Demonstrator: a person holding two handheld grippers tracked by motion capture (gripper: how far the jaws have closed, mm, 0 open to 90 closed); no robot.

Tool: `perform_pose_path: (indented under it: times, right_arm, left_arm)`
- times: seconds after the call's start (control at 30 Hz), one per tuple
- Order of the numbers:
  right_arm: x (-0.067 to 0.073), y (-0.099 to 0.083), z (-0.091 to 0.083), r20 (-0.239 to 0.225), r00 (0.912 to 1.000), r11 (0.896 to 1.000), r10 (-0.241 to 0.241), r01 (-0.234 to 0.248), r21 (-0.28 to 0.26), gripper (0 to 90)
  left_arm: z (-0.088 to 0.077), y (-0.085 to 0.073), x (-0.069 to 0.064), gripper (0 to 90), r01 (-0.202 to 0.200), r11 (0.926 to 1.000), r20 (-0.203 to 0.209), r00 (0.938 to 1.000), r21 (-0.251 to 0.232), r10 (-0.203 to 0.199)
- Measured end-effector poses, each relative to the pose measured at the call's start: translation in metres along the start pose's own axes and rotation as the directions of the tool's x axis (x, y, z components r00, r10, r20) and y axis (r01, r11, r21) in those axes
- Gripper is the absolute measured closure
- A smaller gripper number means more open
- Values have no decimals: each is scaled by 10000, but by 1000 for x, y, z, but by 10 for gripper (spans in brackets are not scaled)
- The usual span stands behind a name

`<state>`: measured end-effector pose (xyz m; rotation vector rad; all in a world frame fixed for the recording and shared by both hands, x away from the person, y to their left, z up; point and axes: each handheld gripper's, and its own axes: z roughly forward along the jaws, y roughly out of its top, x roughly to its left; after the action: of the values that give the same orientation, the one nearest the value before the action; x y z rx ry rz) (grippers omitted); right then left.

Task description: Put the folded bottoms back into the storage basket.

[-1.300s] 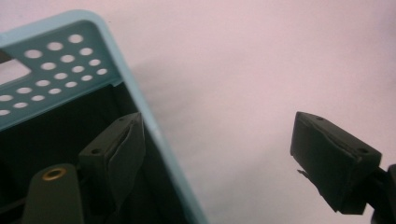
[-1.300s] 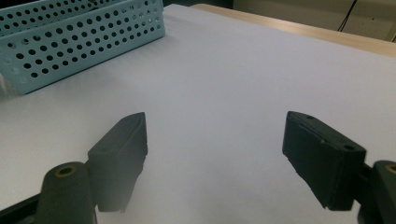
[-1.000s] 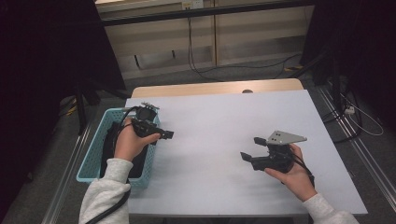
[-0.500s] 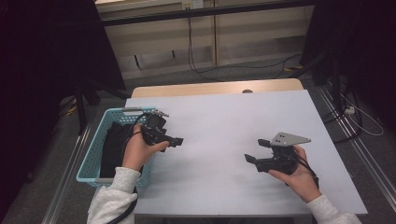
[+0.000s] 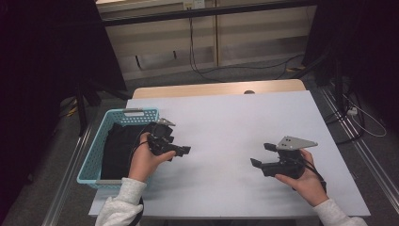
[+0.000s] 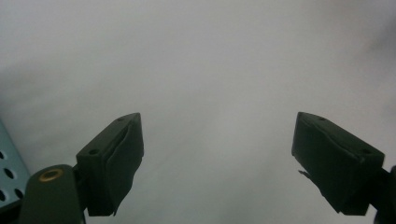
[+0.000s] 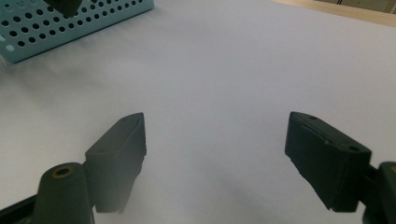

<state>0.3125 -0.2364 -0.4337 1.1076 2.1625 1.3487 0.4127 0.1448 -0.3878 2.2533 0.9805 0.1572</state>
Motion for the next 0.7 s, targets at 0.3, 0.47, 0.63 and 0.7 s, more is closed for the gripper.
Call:
perform_pose_path:
  times: [0.3, 0.47, 0.63, 0.7]
  right_arm:
    - [-3, -5, -8, -39, 10000, 9999, -26, 27, 143, 200]
    - [-4, -7, -12, -64, 10000, 9999, 48, -47, 158, 198]
    - [-7, -10, -17, -3, 10000, 9999, 69, -69, 151, 198]
    - [-8, -11, -18, -10, 10000, 9998, 81, -81, 192, 198]
  left_arm:
    - [10, -15, -6, 163, 53, 10000, 165, 9999, -11, -52]
    - [13, -24, -4, 163, 27, 10000, 289, 9996, 8, -27]
    - [13, -30, -3, 155, 130, 9999, 238, 9996, -64, -128]
    - [12, -32, -3, 152, 152, 9997, 240, 9996, -167, -148]
